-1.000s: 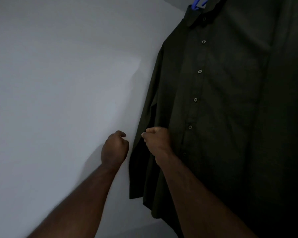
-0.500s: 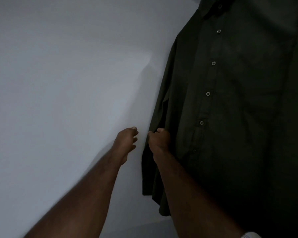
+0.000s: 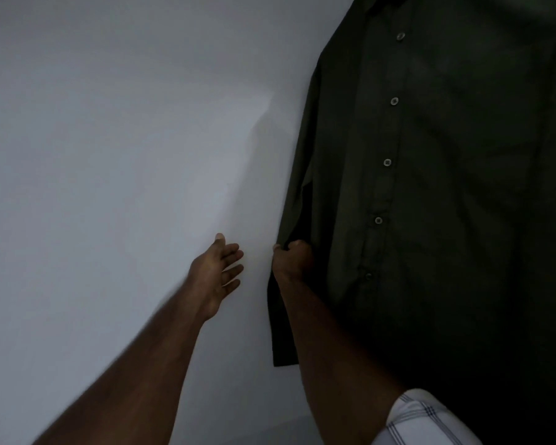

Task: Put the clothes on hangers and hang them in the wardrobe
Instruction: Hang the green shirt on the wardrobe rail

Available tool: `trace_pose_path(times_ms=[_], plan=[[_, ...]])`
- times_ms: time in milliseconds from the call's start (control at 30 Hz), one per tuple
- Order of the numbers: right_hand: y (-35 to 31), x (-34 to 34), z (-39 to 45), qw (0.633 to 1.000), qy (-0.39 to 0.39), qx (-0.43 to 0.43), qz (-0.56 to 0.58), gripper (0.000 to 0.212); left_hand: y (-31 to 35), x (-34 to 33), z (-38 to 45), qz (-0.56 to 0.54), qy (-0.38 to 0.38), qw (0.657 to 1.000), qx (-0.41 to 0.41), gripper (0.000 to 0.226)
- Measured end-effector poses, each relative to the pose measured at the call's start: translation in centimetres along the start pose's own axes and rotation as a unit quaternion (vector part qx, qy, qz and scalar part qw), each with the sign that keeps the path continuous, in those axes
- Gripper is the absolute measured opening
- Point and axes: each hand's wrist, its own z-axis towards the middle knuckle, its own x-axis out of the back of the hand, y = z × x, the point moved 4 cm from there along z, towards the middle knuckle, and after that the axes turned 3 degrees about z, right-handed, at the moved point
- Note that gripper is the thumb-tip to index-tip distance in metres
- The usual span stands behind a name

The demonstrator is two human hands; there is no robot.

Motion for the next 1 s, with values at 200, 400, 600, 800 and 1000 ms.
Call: trace_pose_path(times_ms=[200, 400, 600, 800, 1000], plan=[[-0.4, 0.0, 0.6, 0.998, 0.000, -0.002, -0.055, 0.038, 0.4, 0.0, -0.7, 0.026, 0.003, 1.000, -0.005, 0.053], [-0.9, 0.8, -0.5, 0.999, -0.015, -0.005, 0.029, 0.021, 1.6, 0.0, -1.2, 0.046, 0.006, 0.999, -0.017, 0.053], [-3.8, 3.5, -5.6, 0.960, -0.091, -0.054, 0.258, 0.010, 4.2, 1.4, -1.6, 0.075, 0.032, 0.995, -0.048, 0.055], [-5.0, 9.2, -9.4, 0.894, -0.188, -0.109, 0.392, 0.020, 6.2, 0.1, -3.1, 0.127, -0.072, 0.989, -0.004, 0.076], [-2.7, 10.3, -10.2, 0.923, -0.195, -0.140, 0.301, 0.017, 8.3, -2.3, -6.0, 0.086, -0.148, 0.985, -0.011, 0.054]])
